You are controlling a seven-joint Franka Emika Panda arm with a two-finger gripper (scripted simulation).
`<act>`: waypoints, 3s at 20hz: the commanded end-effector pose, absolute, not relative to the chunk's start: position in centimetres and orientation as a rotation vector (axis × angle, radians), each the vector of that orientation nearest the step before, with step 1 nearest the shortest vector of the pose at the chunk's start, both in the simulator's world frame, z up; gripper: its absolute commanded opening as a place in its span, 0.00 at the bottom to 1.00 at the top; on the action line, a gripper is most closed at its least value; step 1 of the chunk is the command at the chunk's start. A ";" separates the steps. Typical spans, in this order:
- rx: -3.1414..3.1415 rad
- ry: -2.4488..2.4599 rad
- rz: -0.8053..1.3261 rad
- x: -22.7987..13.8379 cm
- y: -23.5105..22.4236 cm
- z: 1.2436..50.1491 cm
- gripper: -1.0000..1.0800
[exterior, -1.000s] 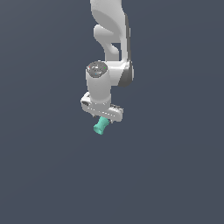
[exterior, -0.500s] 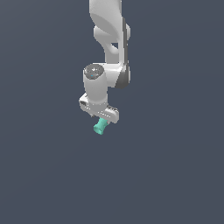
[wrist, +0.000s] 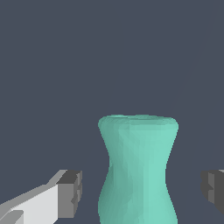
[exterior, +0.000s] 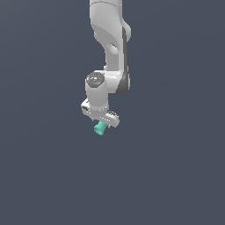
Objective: Pick up the object and move it to a goal position.
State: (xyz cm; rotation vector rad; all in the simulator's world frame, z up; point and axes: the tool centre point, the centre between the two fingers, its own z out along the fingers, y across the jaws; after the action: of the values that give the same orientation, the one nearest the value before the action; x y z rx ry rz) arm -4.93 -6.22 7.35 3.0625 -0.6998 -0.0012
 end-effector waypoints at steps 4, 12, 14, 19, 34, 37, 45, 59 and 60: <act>3.062 -0.703 0.000 -4.9 -6.2 5.8 0.96; 3.062 -0.703 0.000 -4.9 -6.2 5.7 0.00; 3.062 -0.703 0.000 -4.9 -6.2 5.7 0.00; 3.062 -0.703 0.001 -4.8 -6.3 5.8 0.00; 3.062 -0.703 0.001 -4.1 -10.0 14.1 0.00; 3.062 -0.703 0.001 -3.9 -11.3 17.1 0.00; 3.062 -0.704 0.001 -3.0 -15.0 25.3 0.00; 3.062 -0.703 0.000 -1.4 -20.7 37.9 0.00; 3.062 -0.703 0.000 -1.3 -21.0 38.6 0.00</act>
State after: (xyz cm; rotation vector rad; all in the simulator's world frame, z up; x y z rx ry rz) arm -1.41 -20.54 37.51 3.0618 -0.7037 0.0017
